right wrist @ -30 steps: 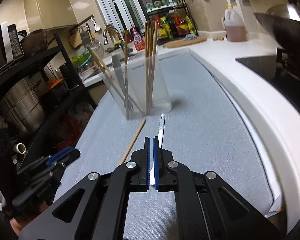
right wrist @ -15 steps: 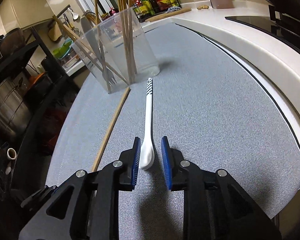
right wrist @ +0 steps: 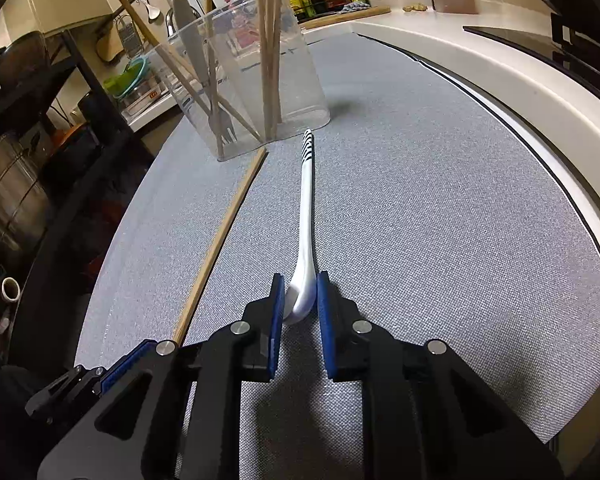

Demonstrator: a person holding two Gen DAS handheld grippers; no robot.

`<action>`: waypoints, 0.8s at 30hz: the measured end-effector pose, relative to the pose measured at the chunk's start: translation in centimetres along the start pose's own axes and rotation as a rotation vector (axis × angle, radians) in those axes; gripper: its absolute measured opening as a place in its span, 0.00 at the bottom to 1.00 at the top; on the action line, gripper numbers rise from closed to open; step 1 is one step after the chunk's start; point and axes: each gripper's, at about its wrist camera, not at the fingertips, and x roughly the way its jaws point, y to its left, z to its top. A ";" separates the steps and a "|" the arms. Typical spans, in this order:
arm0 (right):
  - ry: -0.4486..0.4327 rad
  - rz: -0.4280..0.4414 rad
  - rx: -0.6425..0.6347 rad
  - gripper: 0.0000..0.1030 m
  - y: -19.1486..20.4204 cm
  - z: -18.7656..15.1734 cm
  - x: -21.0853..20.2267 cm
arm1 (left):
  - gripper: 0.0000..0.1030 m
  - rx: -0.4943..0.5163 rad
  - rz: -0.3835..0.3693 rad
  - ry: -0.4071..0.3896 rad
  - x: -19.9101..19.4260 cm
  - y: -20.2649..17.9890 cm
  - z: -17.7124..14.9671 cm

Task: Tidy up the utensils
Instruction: 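Grasp the last wooden chopstick with the left tool while the right tool grasps the striped spoon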

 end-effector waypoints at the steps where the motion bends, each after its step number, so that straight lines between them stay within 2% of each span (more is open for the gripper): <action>1: -0.001 -0.006 -0.004 0.15 0.1 0.0 -0.1 | 0.10 0.001 0.005 0.001 0.0 0.0 0.0; 4: 0.000 -0.053 -0.025 0.09 -0.1 0.0 -0.5 | 0.05 -0.006 0.006 0.004 0.0 0.3 0.1; 7: 0.002 -0.085 -0.052 0.09 -0.6 -0.1 -1.2 | 0.05 -0.020 0.019 0.003 -0.2 0.6 0.0; 9: -0.014 -0.139 -0.091 0.09 -1.0 -0.3 -1.9 | 0.05 -0.028 0.031 0.001 -0.2 0.8 -0.1; 14: -0.030 -0.174 -0.134 0.09 -2.3 -1.0 -2.8 | 0.05 -0.047 0.064 -0.008 -0.3 1.1 -0.2; 19: -0.035 -0.097 -0.099 0.14 -3.3 -1.6 -2.8 | 0.06 -0.039 0.073 -0.014 -0.1 0.8 0.0; 24: -0.052 -0.057 -0.063 0.13 -3.8 -1.6 -2.8 | 0.06 -0.026 0.075 -0.021 0.0 0.5 0.0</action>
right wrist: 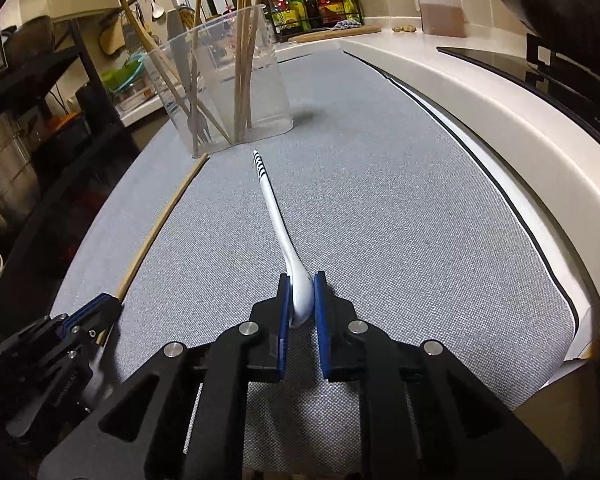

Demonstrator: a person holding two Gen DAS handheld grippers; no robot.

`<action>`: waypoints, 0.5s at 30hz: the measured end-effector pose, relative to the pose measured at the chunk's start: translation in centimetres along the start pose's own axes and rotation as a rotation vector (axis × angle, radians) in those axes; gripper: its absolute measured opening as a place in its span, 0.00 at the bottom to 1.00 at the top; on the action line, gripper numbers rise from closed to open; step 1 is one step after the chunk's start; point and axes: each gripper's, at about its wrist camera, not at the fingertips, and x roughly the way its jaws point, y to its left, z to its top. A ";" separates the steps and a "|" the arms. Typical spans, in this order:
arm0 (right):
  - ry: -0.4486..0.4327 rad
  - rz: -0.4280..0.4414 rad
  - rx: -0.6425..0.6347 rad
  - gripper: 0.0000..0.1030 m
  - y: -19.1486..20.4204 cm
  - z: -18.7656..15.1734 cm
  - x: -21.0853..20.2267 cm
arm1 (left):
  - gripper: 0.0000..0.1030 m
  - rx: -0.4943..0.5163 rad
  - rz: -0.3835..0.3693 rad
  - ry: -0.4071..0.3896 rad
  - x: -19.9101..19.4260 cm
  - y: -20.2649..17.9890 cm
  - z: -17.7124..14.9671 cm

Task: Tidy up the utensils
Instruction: 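Grasp the last wooden chopstick with the left tool while the right tool grasps the striped spoon, then lift the chopstick over the container with the left tool while the right tool carries the spoon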

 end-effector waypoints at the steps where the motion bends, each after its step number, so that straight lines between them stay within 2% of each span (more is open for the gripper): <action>1: -0.002 0.004 0.004 0.12 -0.1 0.0 0.0 | 0.06 0.003 0.000 -0.002 0.0 0.0 0.0; 9: -0.018 -0.010 -0.008 0.11 0.2 -0.2 -0.4 | 0.05 0.009 -0.003 0.004 0.0 -0.1 0.1; 15: -0.088 -0.029 -0.057 0.11 1.1 0.8 -3.1 | 0.05 0.008 -0.008 -0.020 -1.4 0.1 0.3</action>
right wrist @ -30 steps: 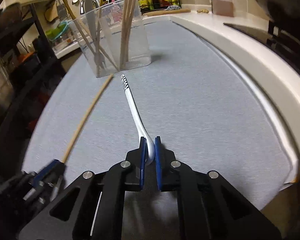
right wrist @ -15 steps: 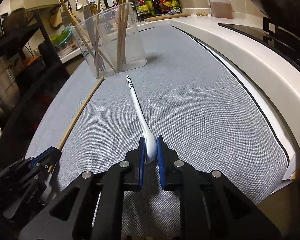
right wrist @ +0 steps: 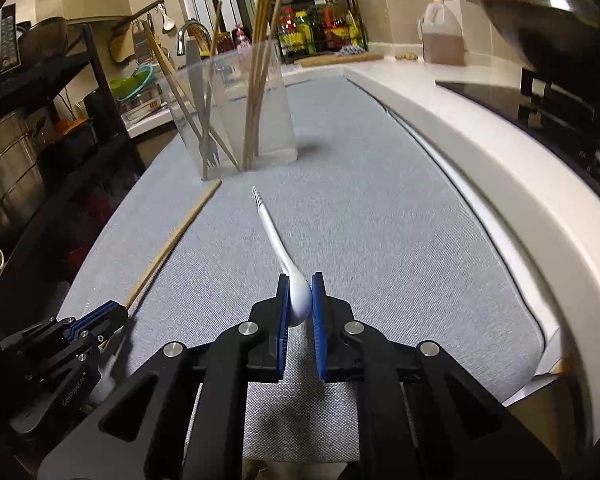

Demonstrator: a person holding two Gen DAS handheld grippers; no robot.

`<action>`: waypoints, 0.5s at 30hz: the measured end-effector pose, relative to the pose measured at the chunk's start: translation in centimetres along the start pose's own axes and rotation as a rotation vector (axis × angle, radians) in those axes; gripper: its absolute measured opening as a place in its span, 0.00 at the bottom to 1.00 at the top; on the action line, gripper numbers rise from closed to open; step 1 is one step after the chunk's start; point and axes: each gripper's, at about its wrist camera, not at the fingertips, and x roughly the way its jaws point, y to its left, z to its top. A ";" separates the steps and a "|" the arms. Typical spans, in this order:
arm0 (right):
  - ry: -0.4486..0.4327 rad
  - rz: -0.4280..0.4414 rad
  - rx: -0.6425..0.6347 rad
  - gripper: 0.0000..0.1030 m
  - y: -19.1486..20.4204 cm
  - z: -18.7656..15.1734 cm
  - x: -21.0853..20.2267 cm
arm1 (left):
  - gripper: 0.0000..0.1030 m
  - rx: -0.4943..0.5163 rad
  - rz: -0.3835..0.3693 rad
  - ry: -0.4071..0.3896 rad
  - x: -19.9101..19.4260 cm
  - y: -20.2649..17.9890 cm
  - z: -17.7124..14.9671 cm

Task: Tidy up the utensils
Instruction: 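Lift the chopstick over the container with the left tool while the right tool carries the spoon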

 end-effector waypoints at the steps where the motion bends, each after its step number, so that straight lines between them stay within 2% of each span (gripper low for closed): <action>1: -0.014 -0.003 -0.007 0.11 0.1 0.3 -0.6 | 0.05 0.001 0.001 -0.010 -0.4 0.0 0.1; 15: -0.136 -0.009 -0.041 0.12 -0.2 2.7 -6.4 | 0.05 0.036 -0.011 -0.206 -6.9 -0.1 2.5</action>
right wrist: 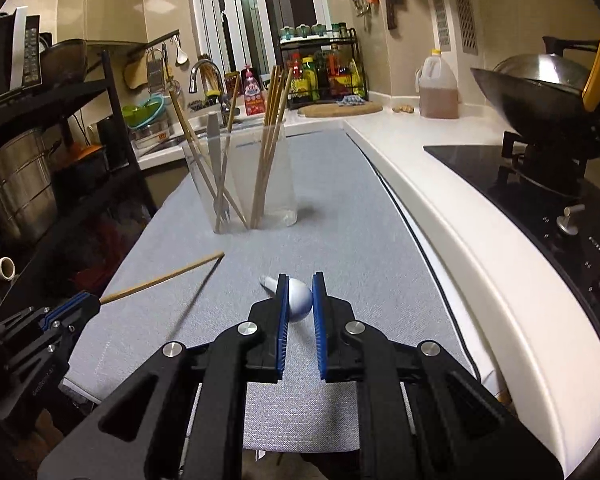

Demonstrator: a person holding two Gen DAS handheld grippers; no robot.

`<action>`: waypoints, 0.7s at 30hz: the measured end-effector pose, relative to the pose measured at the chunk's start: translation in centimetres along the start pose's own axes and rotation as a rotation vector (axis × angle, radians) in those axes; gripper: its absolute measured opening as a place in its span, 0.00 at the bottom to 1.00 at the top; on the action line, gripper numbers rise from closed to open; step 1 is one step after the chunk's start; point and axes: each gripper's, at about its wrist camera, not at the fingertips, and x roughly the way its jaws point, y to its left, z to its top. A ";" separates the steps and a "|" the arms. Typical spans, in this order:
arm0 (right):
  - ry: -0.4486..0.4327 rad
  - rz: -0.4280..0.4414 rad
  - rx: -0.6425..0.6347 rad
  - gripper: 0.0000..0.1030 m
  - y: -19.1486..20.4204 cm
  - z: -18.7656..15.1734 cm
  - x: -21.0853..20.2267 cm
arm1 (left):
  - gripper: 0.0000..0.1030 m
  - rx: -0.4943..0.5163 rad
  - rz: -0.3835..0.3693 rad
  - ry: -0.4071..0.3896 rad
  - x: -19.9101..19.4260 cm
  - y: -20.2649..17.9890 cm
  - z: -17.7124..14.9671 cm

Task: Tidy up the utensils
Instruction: 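Lift the chopstick over the container with the left tool while the right tool carries the spoon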

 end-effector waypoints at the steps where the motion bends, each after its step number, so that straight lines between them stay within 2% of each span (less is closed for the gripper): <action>1: -0.007 -0.001 -0.001 0.12 -0.1 0.2 -0.3 | 0.05 0.000 0.001 -0.010 -0.3 0.1 0.4; 21: -0.066 0.008 -0.035 0.12 0.9 3.1 -2.8 | 0.05 -0.028 -0.013 -0.077 -1.6 1.5 7.7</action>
